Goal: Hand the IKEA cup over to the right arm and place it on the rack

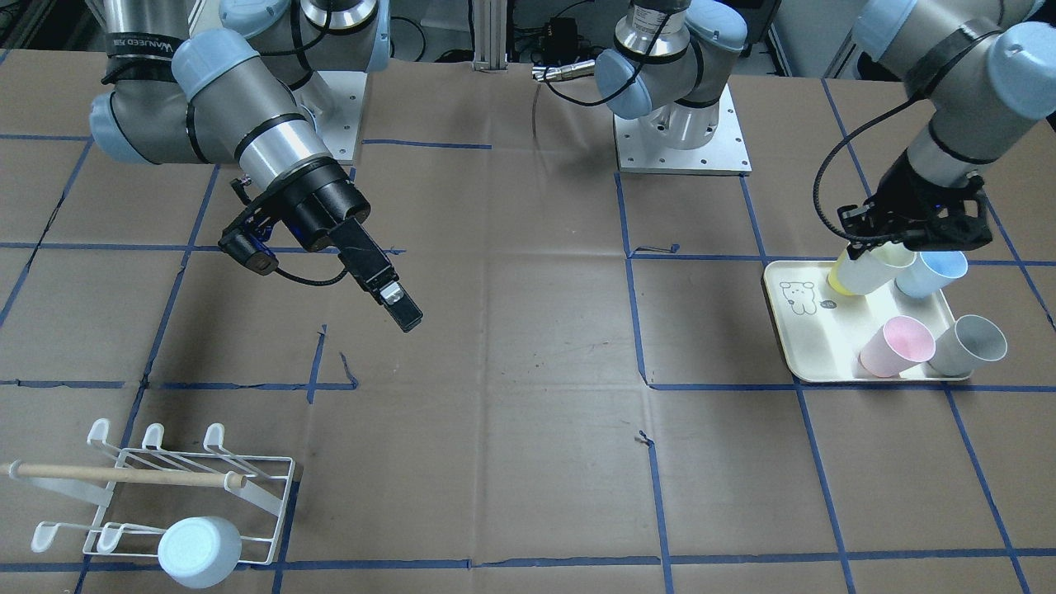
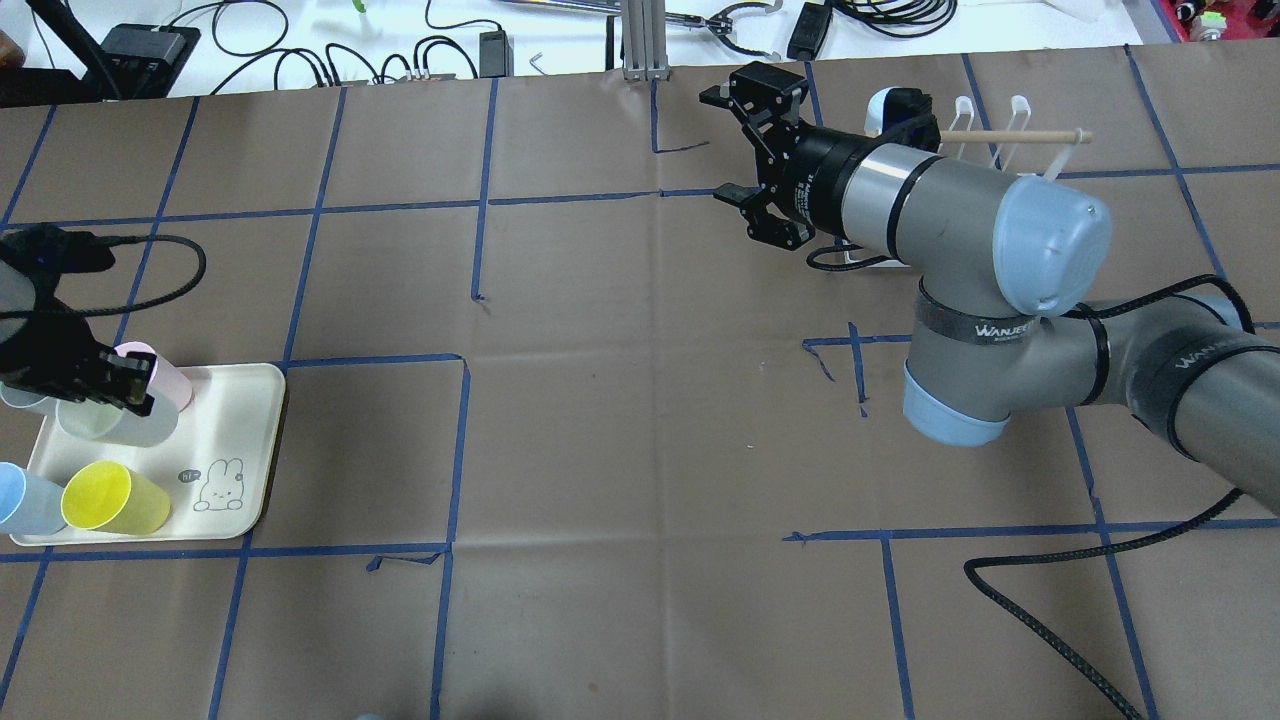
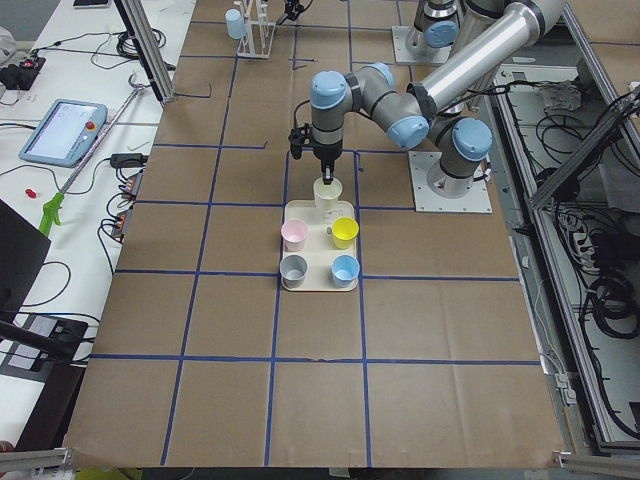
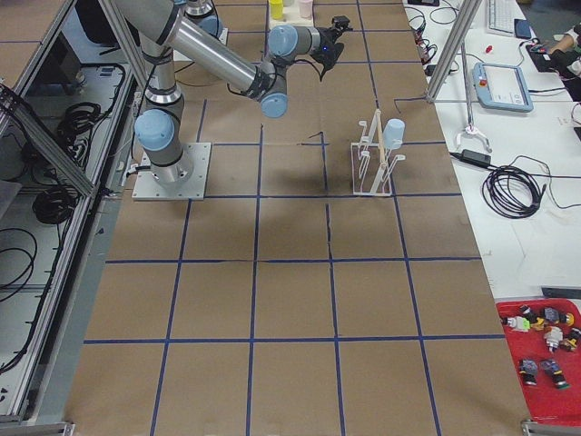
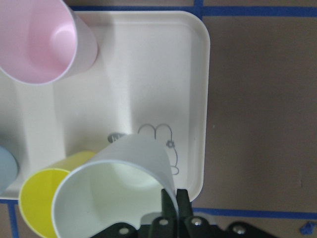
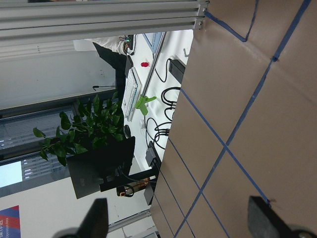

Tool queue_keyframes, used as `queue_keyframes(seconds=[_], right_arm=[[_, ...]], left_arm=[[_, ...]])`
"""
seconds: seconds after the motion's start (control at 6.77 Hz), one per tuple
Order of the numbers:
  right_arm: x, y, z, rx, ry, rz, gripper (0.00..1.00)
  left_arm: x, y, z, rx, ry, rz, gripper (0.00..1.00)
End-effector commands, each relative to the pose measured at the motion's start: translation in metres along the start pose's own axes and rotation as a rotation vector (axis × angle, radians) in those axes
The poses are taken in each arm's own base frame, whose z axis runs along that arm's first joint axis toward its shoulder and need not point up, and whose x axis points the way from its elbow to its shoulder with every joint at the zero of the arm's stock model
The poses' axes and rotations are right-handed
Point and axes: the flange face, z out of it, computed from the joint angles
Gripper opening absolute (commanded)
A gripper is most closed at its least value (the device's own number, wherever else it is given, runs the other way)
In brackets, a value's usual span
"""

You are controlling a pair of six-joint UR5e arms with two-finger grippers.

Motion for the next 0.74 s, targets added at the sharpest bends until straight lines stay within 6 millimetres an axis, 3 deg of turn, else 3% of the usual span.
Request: queue_keyframes(seconds=[0.0,0.15,0.44,0.59], right_arm=[[0.001,0.000,0.001,0.000,0.001,0.001,1.00],[0.001,0.000,0.001,0.000,0.001,0.001,1.00],[0.001,-0.001,0.001,-0.001,0.005,0.004,1.00],[0.001,-0.001,0.001,-0.001,0.005,0.004,1.00]], left_arm=[[0.001,-0.062,-0.073,0.083,0.046,0.052,0.00],[0.010,-0.096,-0.094,0.205,0.158,0.086,0.00],[0.063,-0.123,-0.128,0.448,0.370,0.214,0.00],[0.092,-0.127,-0.135,0.574,0.488,0.285,0.00]])
